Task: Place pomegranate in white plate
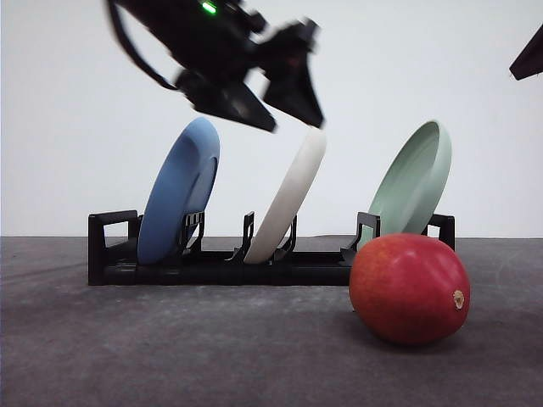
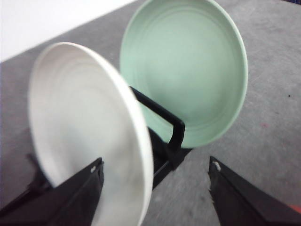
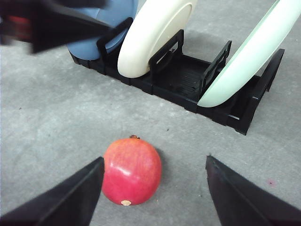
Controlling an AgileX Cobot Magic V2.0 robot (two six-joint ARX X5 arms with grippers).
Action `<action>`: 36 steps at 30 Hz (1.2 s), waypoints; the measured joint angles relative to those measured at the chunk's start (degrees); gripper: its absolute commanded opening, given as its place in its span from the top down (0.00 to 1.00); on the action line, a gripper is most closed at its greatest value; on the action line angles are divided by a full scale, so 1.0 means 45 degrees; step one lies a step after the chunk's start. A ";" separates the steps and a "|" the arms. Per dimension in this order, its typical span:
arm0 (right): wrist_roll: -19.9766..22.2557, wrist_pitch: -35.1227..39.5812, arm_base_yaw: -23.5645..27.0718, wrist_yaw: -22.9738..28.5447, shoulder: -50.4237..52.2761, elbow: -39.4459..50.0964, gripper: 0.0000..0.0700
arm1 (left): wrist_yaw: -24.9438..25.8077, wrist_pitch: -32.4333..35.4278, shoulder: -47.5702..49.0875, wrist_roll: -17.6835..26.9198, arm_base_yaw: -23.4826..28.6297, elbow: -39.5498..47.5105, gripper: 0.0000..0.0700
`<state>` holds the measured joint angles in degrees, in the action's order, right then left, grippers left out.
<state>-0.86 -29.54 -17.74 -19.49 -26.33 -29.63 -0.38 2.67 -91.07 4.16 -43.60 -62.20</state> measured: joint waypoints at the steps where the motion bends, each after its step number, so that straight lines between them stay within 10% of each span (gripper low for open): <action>1: 0.0000 0.0000 0.0000 0.0000 0.0000 0.0000 0.38 | -0.0071 -0.0201 -0.0385 -0.0138 -0.0006 -0.0414 0.39; 16: 0.0003 0.0000 0.0000 0.0000 0.0000 0.0000 0.38 | -0.0937 -0.2801 -0.3414 -0.1158 -0.0008 -0.3819 0.41; 36: 0.0005 0.0000 0.0000 0.0000 -0.0001 0.0000 0.38 | -0.1120 -0.4467 -0.3401 -0.2140 -0.0007 -0.4538 0.97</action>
<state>-0.84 -29.54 -17.74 -19.49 -26.33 -29.63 -5.41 -17.43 -106.37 -5.47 -43.63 -82.62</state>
